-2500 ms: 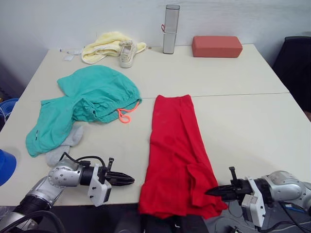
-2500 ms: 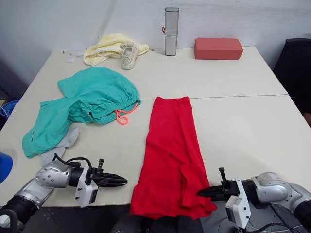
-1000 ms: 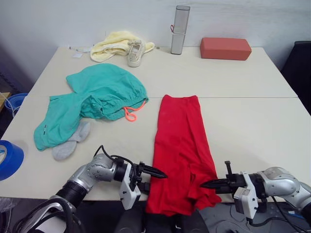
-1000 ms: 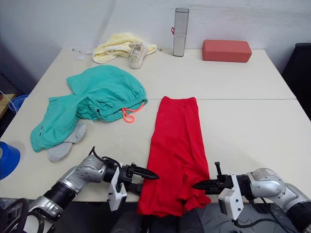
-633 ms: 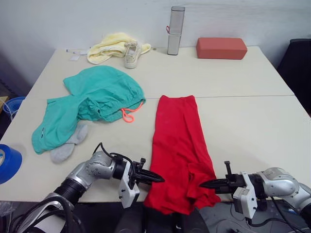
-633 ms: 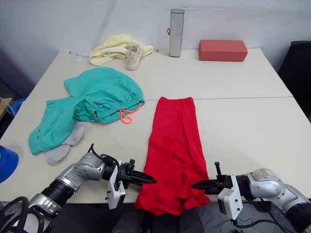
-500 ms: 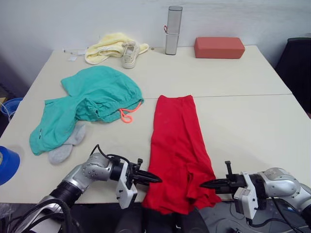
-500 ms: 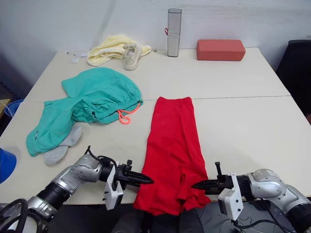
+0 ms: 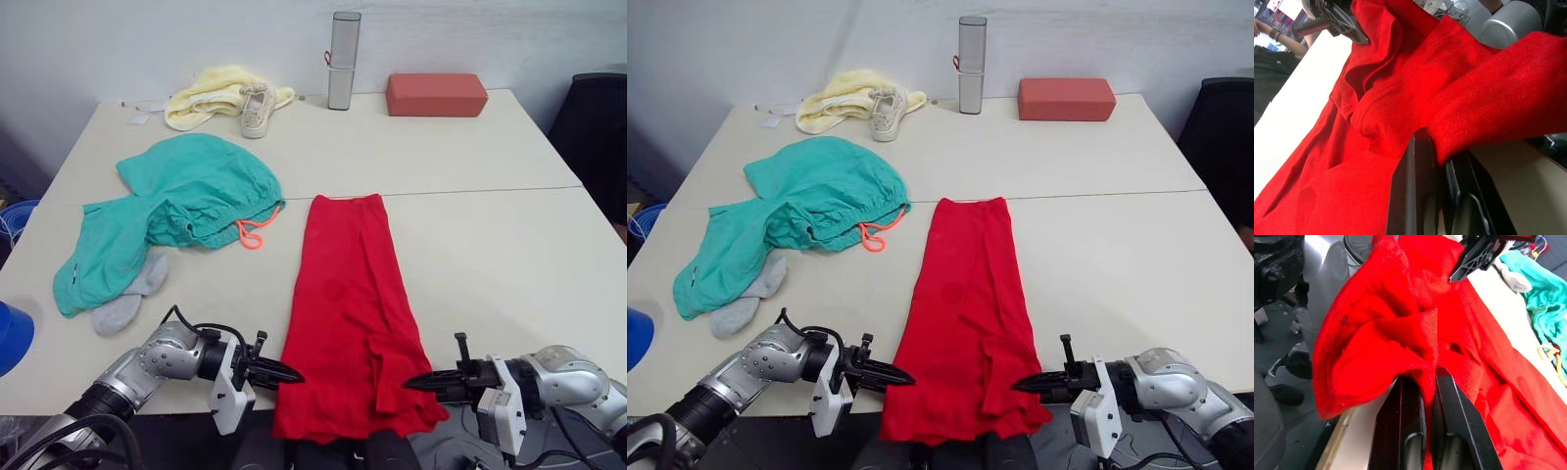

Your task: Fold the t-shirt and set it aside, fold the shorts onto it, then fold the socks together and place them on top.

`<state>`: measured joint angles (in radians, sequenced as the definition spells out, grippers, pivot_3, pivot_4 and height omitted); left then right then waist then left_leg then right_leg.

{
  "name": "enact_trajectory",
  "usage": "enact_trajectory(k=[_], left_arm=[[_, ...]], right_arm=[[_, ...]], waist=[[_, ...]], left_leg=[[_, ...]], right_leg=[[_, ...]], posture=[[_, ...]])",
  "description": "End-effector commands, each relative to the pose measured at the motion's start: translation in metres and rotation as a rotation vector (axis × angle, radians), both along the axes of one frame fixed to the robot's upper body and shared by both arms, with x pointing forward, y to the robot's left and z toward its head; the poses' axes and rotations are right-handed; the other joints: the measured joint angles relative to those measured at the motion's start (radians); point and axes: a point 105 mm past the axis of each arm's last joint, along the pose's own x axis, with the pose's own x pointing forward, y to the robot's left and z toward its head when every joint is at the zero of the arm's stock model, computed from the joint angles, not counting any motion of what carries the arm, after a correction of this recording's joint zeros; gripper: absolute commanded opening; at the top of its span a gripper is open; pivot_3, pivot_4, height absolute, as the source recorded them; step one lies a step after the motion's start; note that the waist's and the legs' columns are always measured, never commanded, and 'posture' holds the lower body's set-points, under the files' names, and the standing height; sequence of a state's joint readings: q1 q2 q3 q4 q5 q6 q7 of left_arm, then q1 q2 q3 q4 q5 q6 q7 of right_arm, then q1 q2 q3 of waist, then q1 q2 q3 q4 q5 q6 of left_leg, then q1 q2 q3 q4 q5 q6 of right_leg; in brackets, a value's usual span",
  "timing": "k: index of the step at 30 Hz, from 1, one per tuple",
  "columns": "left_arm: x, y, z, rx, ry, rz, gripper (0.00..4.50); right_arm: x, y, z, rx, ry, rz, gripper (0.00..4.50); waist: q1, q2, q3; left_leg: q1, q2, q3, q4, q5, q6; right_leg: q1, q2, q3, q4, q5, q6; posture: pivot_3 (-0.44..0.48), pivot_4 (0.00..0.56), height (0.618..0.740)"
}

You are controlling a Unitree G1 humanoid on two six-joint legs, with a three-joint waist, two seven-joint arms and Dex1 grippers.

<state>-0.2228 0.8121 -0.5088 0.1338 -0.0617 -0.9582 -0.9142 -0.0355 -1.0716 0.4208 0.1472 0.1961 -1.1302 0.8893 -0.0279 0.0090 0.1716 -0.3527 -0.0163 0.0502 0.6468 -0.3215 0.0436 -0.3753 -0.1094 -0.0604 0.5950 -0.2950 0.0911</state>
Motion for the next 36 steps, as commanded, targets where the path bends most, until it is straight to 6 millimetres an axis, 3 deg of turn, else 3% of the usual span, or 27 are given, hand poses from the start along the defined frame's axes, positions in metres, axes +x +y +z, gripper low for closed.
enact_trajectory(k=[1,6,10,16,22,26,29,36], left_arm=[[0.001,0.005,0.005,-0.032,0.171,0.082,0.04],[0.012,0.017,0.030,-0.091,0.524,0.171,0.04],[0.025,0.023,0.045,-0.095,0.711,0.219,0.04],[0.062,0.012,0.076,-0.217,0.994,0.326,0.04],[0.113,-0.006,0.081,-0.322,1.219,0.494,0.04],[0.153,-0.015,0.086,-0.448,1.277,0.634,0.04],[0.176,-0.016,0.086,-0.515,1.352,0.755,0.04],[0.198,-0.018,0.081,-0.570,1.507,0.862,0.04]], right_arm=[[0.007,0.004,0.024,0.086,0.039,-0.039,0.00],[0.018,0.010,0.049,0.188,0.341,-0.115,0.00],[0.041,0.013,0.073,0.305,0.503,-0.207,0.00],[0.087,0.006,0.093,0.497,0.801,-0.413,0.00],[0.137,0.005,0.104,0.654,0.928,-0.577,0.00],[0.165,-0.002,0.104,0.720,0.940,-0.700,0.00],[0.179,-0.009,0.099,0.733,0.956,-0.777,0.00],[0.195,-0.016,0.074,0.645,0.994,-0.879,0.00]], waist=[[0.002,-0.001,0.001],[0.004,-0.006,0.008],[0.014,-0.005,0.010],[0.029,-0.005,0.012],[0.031,-0.005,0.012],[0.034,-0.006,0.013],[0.037,-0.008,0.014],[0.039,-0.008,0.014]], left_leg=[[0.000,0.000,0.000,0.000,0.000,0.000],[-0.002,0.000,-0.003,0.003,0.000,0.000],[-0.003,0.000,-0.004,0.004,0.000,0.000],[-0.010,0.000,-0.009,0.005,0.002,-0.003],[-0.024,-0.001,-0.014,0.014,0.004,-0.007],[-0.037,-0.004,-0.014,0.022,0.007,-0.005],[-0.038,-0.006,-0.013,0.022,0.010,-0.003],[-0.038,-0.008,-0.012,0.025,0.010,-0.002]], right_leg=[[0.000,0.000,0.000,0.000,0.000,0.000],[-0.001,0.000,-0.001,0.002,0.000,0.000],[-0.001,0.000,-0.002,0.001,-0.001,-0.001],[-0.003,0.000,-0.008,-0.001,0.000,0.000],[-0.011,0.000,-0.013,0.000,0.001,0.002],[-0.021,0.000,-0.015,0.010,0.004,0.007],[-0.021,-0.001,-0.016,0.010,0.005,0.010],[-0.021,-0.002,-0.015,0.012,0.007,0.012]], posture=[[0.000,0.150,0.740],[0.000,0.150,0.740],[0.000,0.150,0.740],[0.000,0.150,0.740],[0.000,0.150,0.740],[0.000,0.150,0.740],[0.000,0.150,0.740],[0.000,0.150,0.740]])
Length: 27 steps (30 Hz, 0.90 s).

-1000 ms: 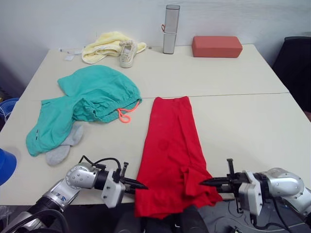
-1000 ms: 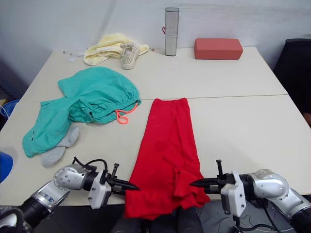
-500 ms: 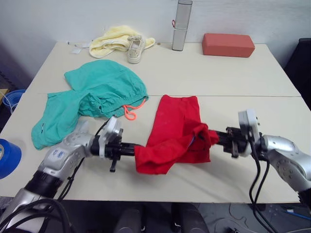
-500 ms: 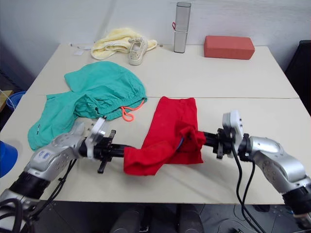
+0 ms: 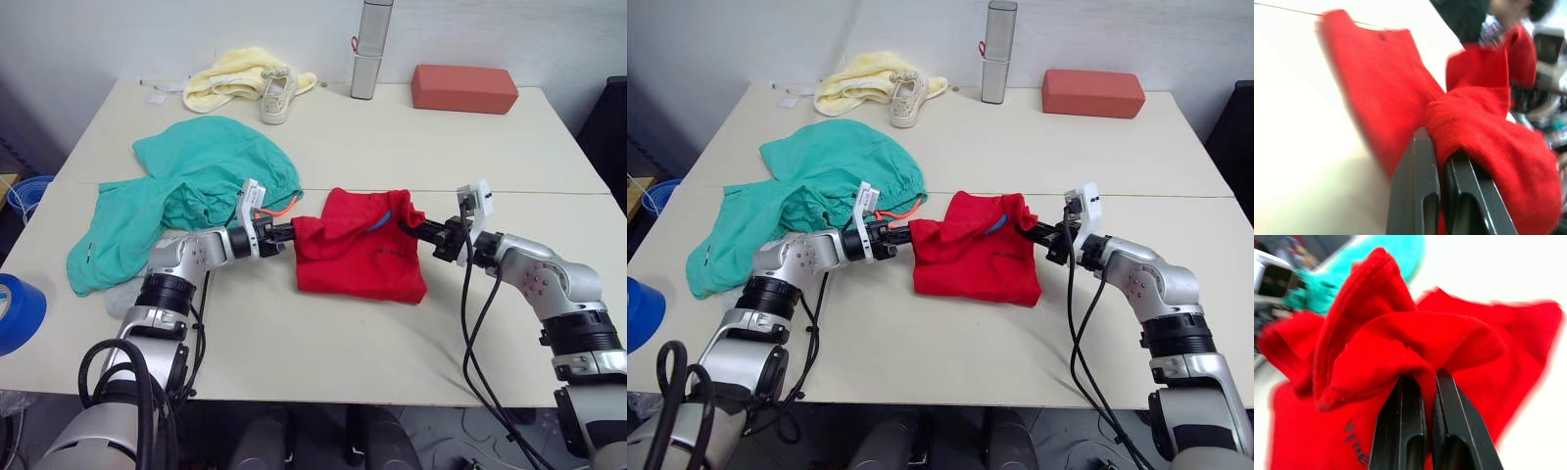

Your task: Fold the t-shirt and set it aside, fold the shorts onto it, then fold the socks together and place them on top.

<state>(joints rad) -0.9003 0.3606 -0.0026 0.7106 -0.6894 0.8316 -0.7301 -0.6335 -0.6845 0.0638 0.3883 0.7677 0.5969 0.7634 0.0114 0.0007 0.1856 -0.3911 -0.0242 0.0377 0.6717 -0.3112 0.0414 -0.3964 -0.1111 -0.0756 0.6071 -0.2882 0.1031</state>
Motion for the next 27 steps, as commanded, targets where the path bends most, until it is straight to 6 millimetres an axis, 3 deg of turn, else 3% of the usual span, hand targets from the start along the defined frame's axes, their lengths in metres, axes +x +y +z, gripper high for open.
enact_trajectory(k=[1,6,12,14,15,22,27], left_arm=[[0.010,0.001,0.006,-0.016,0.020,0.048,0.04],[0.023,-0.003,0.005,0.008,0.013,0.098,0.04],[0.034,-0.004,0.007,0.016,-0.024,0.160,0.04],[0.037,-0.004,0.006,0.023,-0.019,0.180,0.49],[0.038,-0.004,0.006,0.025,-0.024,0.193,0.68],[0.042,0.014,0.015,0.041,-0.076,0.272,2.79],[0.025,0.021,0.031,0.079,-0.270,0.231,4.45]], right_arm=[[0.009,-0.002,0.010,0.024,-0.027,-0.014,0.00],[0.029,-0.013,0.002,0.021,0.017,-0.150,0.00],[0.036,-0.018,0.003,0.031,0.023,-0.188,0.00],[0.036,-0.018,0.005,0.061,0.038,-0.194,0.00],[0.036,-0.019,0.007,0.080,0.041,-0.196,0.53],[0.025,-0.042,0.020,0.095,0.032,-0.212,2.74],[0.010,-0.062,0.036,0.079,-0.009,-0.213,4.49]], waist=[[0.000,0.000,0.000],[-0.003,-0.001,0.000],[-0.009,-0.001,0.000],[-0.010,-0.001,0.000],[-0.010,-0.001,0.000],[-0.013,-0.001,0.000],[-0.012,-0.001,0.000]], left_leg=[[0.000,0.000,0.000,0.000,0.000,0.000],[0.000,-0.001,0.001,0.000,0.001,-0.001],[0.000,-0.001,0.001,0.000,0.001,-0.002],[0.000,-0.001,0.002,0.000,0.001,-0.002],[0.000,-0.001,0.001,0.000,0.001,-0.002],[0.000,-0.001,0.002,-0.001,0.001,-0.003],[0.001,-0.001,0.002,-0.003,0.001,-0.003]], right_leg=[[0.000,0.000,0.000,0.000,0.000,0.000],[-0.001,0.000,-0.003,0.002,0.000,0.000],[-0.001,0.000,-0.003,0.002,0.000,0.000],[-0.001,0.000,-0.003,0.003,0.000,0.000],[-0.001,0.000,-0.003,0.003,0.000,0.000],[-0.002,0.000,-0.002,0.003,0.000,0.000],[-0.002,-0.001,0.000,0.002,0.000,0.000]], posture=[[0.000,0.150,0.740],[0.000,0.150,0.740],[0.000,0.150,0.740],[0.000,0.150,0.740],[0.000,0.150,0.740],[0.000,0.150,0.740],[0.000,0.150,0.740]])
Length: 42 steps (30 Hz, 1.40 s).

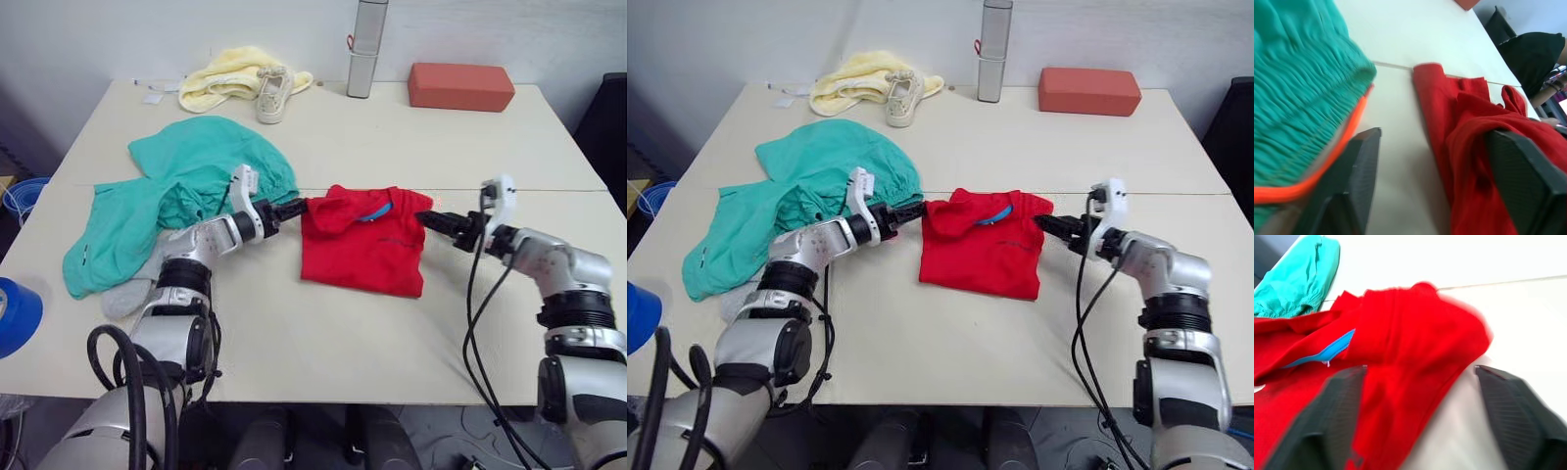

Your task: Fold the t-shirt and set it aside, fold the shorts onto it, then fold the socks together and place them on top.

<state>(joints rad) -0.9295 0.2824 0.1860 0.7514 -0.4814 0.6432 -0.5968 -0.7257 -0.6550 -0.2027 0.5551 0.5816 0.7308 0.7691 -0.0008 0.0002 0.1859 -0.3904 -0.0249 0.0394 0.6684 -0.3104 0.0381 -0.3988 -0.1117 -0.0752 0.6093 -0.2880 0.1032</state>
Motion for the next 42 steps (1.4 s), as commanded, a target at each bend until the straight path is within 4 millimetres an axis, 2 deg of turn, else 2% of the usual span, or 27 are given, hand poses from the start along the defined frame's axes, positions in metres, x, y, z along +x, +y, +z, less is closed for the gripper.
enact_trajectory(k=[1,4,6,8,10,12,14,16,21,25,27,31,34,39,42], left_arm=[[-0.012,0.001,0.020,0.076,-0.163,-0.051,4.45],[-0.024,0.006,0.020,0.195,-0.288,-0.072,4.45],[-0.027,0.010,0.025,0.197,-0.338,-0.043,4.45],[-0.032,0.013,0.033,0.219,-0.431,-0.039,4.45],[-0.051,0.017,0.038,0.312,-0.600,-0.106,4.45],[-0.073,0.022,0.029,0.458,-0.764,-0.235,4.45],[-0.092,0.027,0.018,0.559,-0.870,-0.350,4.45],[-0.113,0.030,0.011,0.552,-0.923,-0.468,4.45],[-0.137,0.042,-0.001,0.508,-0.879,-0.531,4.45],[-0.152,0.042,-0.010,0.491,-0.823,-0.581,4.45],[-0.156,0.041,-0.011,0.484,-0.822,-0.588,4.45],[-0.157,0.040,-0.008,0.463,-0.834,-0.576,4.45],[-0.158,0.041,-0.007,0.464,-0.848,-0.578,4.50],[-0.157,0.041,-0.005,0.459,-0.858,-0.570,4.50],[-0.158,0.041,-0.004,0.459,-0.861,-0.575,4.50]], right_arm=[[-0.009,-0.009,0.025,-0.017,-0.092,0.022,4.49],[-0.019,-0.012,0.036,-0.110,-0.187,0.052,4.49],[-0.027,-0.004,0.042,-0.170,-0.255,0.115,4.49],[-0.040,0.013,0.047,-0.202,-0.343,0.226,4.49],[-0.065,0.042,0.042,-0.358,-0.486,0.419,4.49],[-0.086,0.065,0.024,-0.484,-0.546,0.576,4.49],[-0.097,0.079,0.007,-0.574,-0.572,0.659,4.49],[-0.104,0.089,-0.006,-0.642,-0.616,0.722,4.49],[-0.102,0.108,-0.029,-0.755,-0.657,0.709,4.49],[-0.092,0.118,-0.047,-0.842,-0.669,0.714,4.49],[-0.085,0.122,-0.056,-0.875,-0.642,0.695,4.49],[-0.071,0.131,-0.059,-0.903,-0.659,0.631,4.49],[-0.059,0.130,-0.059,-0.937,-0.664,0.562,3.87],[-0.057,0.125,-0.068,-0.967,-0.594,0.565,2.14],[-0.063,0.125,-0.069,-0.943,-0.521,0.592,1.09]], waist=[[0.000,0.000,0.000],[0.001,0.000,0.000],[0.002,0.000,0.000],[0.003,0.000,0.000],[0.002,0.000,0.000],[0.000,0.000,0.000],[0.000,0.000,0.000],[0.001,0.000,0.000],[0.002,0.000,0.000],[-0.001,0.000,0.000],[-0.003,0.000,0.000],[-0.005,0.000,0.000],[-0.006,0.000,-0.001],[0.000,-0.001,-0.001],[0.000,-0.001,-0.001]], left_leg=[[0.000,0.000,0.000,0.000,0.000,0.000],[0.001,0.000,0.000,0.000,0.000,-0.001],[0.001,0.000,0.001,0.000,0.001,-0.001],[0.001,0.000,0.001,0.000,0.000,-0.001],[0.001,0.000,0.001,0.000,0.001,-0.001],[0.003,0.002,0.004,-0.002,-0.001,-0.003],[0.005,0.003,0.008,-0.003,-0.001,-0.003],[0.006,0.002,0.010,-0.003,0.000,-0.002],[0.005,0.001,0.005,-0.002,-0.001,-0.002],[0.005,0.001,0.003,-0.003,-0.001,-0.001],[0.005,0.002,0.003,-0.003,-0.001,-0.001],[0.005,0.002,0.002,-0.002,-0.001,-0.001],[0.006,0.002,0.002,-0.002,0.000,-0.001],[0.005,0.002,0.002,-0.002,0.000,-0.001],[0.005,0.002,0.001,-0.002,0.000,0.000]], right_leg=[[0.000,0.000,0.000,0.000,0.000,0.000],[0.000,0.000,0.000,0.000,0.000,0.000],[0.000,0.000,0.000,0.000,0.000,0.000],[0.000,0.000,0.000,0.001,0.000,0.000],[0.000,0.001,-0.001,0.001,0.000,0.000],[0.000,0.003,-0.001,0.000,0.000,0.000],[0.000,0.005,-0.002,-0.001,0.000,0.000],[0.000,0.003,-0.001,-0.001,0.000,0.000],[0.001,-0.002,0.004,-0.004,0.002,-0.002],[0.001,-0.002,0.004,-0.005,0.001,-0.003],[0.000,-0.002,0.004,-0.005,0.001,-0.003],[0.001,-0.002,0.004,-0.003,0.001,-0.004],[0.001,-0.002,0.004,-0.003,0.001,-0.004],[0.001,-0.002,0.003,-0.002,0.001,-0.004],[0.002,-0.002,0.003,-0.003,0.001,-0.004]], posture=[[0.000,0.150,0.740],[0.000,0.150,0.740],[0.000,0.150,0.740],[0.000,0.150,0.740],[0.000,0.150,0.740],[0.000,0.150,0.740],[0.000,0.150,0.740],[0.000,0.150,0.740],[0.000,0.150,0.740],[0.000,0.150,0.740],[0.000,0.150,0.740],[0.000,0.150,0.740],[0.000,0.150,0.740],[0.000,0.150,0.740],[0.000,0.150,0.740]])
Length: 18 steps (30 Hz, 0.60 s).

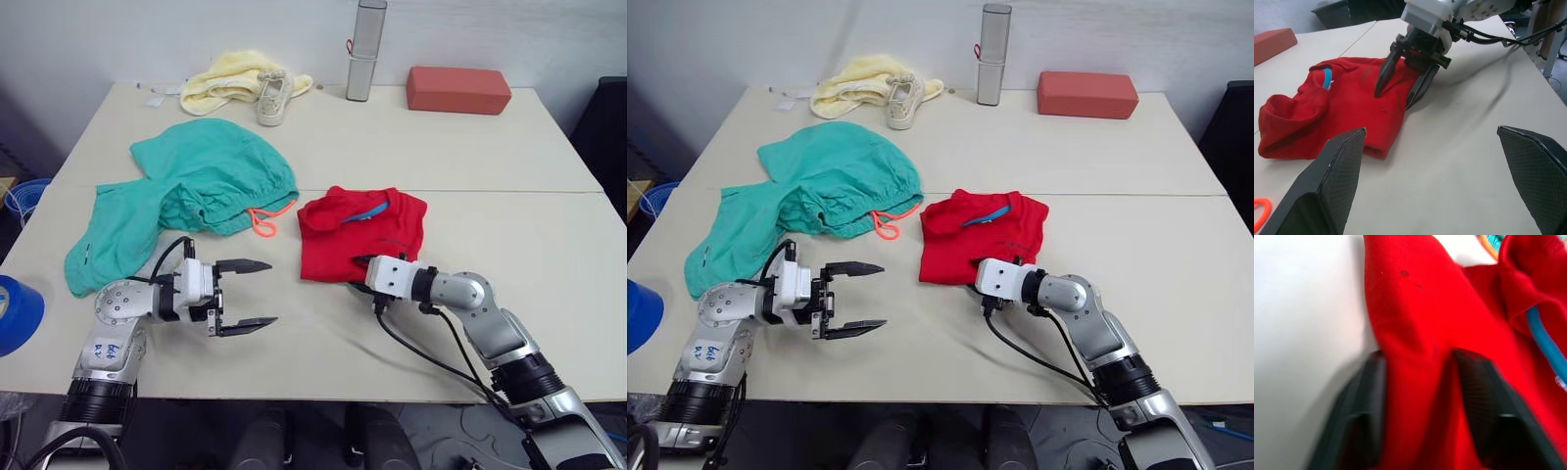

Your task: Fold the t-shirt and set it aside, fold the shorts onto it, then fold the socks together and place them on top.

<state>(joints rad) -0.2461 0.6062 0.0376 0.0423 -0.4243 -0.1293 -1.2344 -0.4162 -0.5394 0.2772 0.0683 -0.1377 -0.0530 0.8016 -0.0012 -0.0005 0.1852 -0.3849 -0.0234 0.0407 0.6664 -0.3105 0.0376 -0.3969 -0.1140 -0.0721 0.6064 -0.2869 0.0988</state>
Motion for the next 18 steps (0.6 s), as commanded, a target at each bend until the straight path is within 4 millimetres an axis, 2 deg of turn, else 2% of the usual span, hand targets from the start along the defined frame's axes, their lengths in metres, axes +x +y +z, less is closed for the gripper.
enact_trajectory(k=[1,3,6,11,18], left_arm=[[-0.003,0.000,0.010,-0.015,-0.048,-0.010,4.50],[-0.003,0.000,0.010,-0.017,-0.047,-0.011,4.50],[-0.008,0.001,0.012,-0.018,-0.037,-0.020,4.50],[-0.018,0.004,0.014,-0.019,-0.005,-0.017,4.50],[-0.033,0.008,0.011,-0.011,0.055,-0.007,4.50]], right_arm=[[-0.004,-0.012,-0.012,-0.046,0.121,-0.062,0.75],[-0.011,-0.005,-0.007,-0.012,0.141,-0.041,0.03],[-0.039,0.004,-0.003,-0.002,0.189,0.057,0.01],[-0.080,0.003,-0.006,-0.007,0.273,0.088,0.01],[-0.119,0.015,-0.009,0.030,0.363,0.077,0.01]], waist=[[0.000,0.000,0.000],[0.000,0.000,0.000],[0.001,0.000,0.000],[0.000,0.000,0.000],[0.000,0.000,0.000]], left_leg=[[0.000,0.000,0.000,0.000,0.000,0.000],[0.000,0.000,-0.001,0.000,0.000,0.000],[-0.001,0.000,-0.002,-0.001,0.000,0.000],[-0.002,0.000,-0.002,-0.002,-0.002,0.001],[-0.001,0.001,-0.003,-0.002,-0.002,0.000]], right_leg=[[0.000,0.000,0.000,0.000,0.000,0.000],[0.000,0.000,-0.001,0.000,0.000,0.000],[0.000,0.000,-0.001,0.000,0.000,0.000],[0.000,0.000,-0.003,-0.001,0.000,0.000],[0.000,0.000,-0.002,-0.005,-0.001,-0.001]], posture=[[0.000,0.150,0.740],[0.000,0.150,0.740],[0.000,0.150,0.740],[0.000,0.150,0.740],[0.000,0.150,0.740]])
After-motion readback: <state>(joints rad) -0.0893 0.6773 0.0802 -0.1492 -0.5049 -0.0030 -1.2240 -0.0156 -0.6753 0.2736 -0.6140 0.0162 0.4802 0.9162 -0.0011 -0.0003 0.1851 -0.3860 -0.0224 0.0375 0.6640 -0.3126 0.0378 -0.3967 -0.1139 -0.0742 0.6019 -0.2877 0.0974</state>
